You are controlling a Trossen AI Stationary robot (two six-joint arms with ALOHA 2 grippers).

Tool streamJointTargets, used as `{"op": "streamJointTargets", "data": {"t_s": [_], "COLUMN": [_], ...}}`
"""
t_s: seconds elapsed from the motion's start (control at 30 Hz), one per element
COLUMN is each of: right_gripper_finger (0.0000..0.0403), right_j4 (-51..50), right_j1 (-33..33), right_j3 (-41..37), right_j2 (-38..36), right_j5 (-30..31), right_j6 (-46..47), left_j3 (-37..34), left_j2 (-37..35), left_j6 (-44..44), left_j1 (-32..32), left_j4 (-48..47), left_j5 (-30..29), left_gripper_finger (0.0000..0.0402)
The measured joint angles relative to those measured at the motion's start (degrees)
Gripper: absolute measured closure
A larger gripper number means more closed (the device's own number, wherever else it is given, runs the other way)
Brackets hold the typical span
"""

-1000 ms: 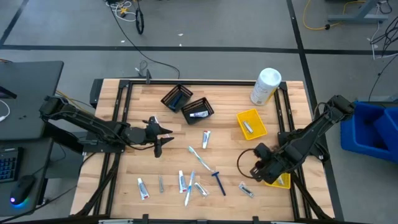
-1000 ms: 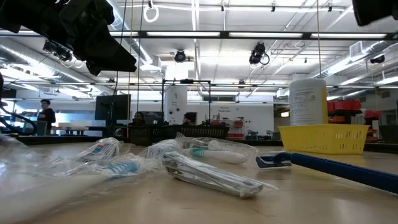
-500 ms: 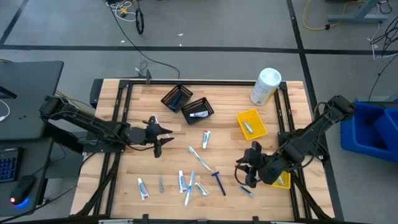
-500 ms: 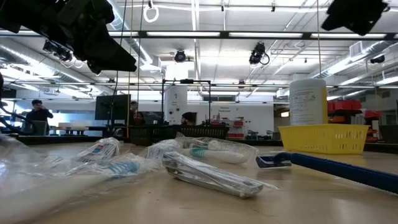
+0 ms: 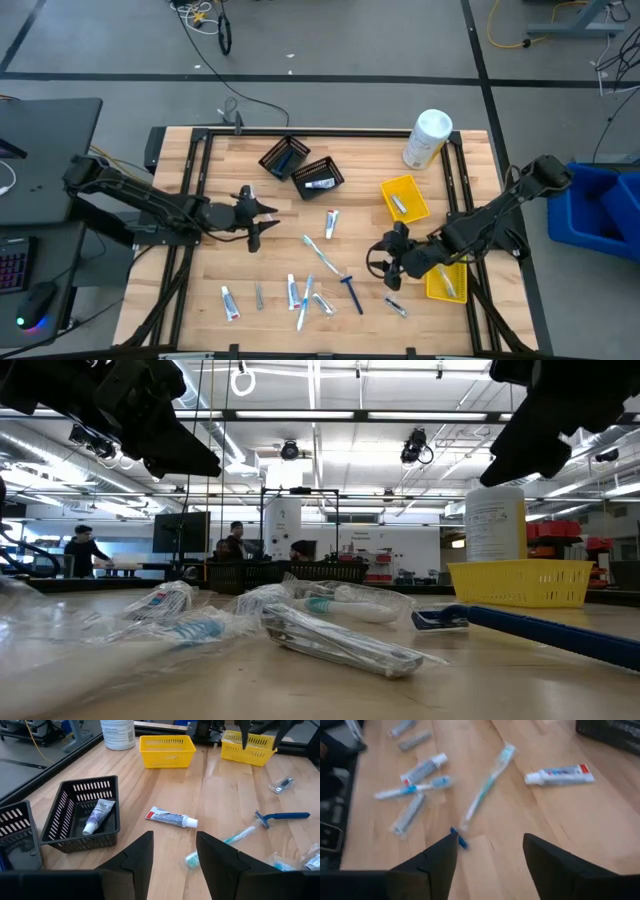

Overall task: Pick & Place Travel size toiletries
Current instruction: Put the razor into the top black bin

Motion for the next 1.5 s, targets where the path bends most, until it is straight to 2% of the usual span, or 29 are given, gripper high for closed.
{"op": "streamJointTargets", "data": {"t_s": [0.2,0.4,0.6,0.83,1.1,1.23,1.37,1.5], "right_gripper_finger": [0.0157,0.0172,0.0173,0.0148,0.0148,0.0159,0.0162,0.0156], "right_j4": [10.4,11.8,19.6,29.3,44.4,44.9,44.8,44.5], "right_j1": [-1.1,-1.6,-1.6,-3.5,-8.8,-11.1,-14.2,-16.4], "right_j3": [-4.7,-5.3,-5.3,-5.3,-5.3,-4.4,-4.2,-4.2], "right_j2": [0.0,1.6,7.5,13.3,22.1,24.7,25.4,25.4], "right_j5": [-0.1,-0.5,-2.7,-2.7,-2.8,-3.1,-3.5,-5.7], "right_j6": [-3.7,-4.4,-4.5,-9.1,-20.0,-28.8,-30.5,-33.8], "left_j3": [0.0,0.0,0.0,0.0,0.0,0.0,0.0,0.0], "left_j2": [0.0,0.0,0.8,4.2,7.3,7.5,7.5,7.5], "left_j6": [-0.8,-1.8,-5.8,-3.6,-5.9,-7.7,-7.9,-11.3], "left_j1": [0.7,0.7,0.0,-2.2,-4.8,-5.5,-5.5,-5.5], "left_j4": [0.0,0.2,0.4,2.7,6.6,6.4,5.4,3.1], "left_j5": [-1.8,-2.6,-1.5,-1.0,-1.2,-3.2,-7.2,-7.2], "left_gripper_finger": [0.0222,0.0212,0.0219,0.0220,0.0209,0.0209,0.0209,0.0209]}}
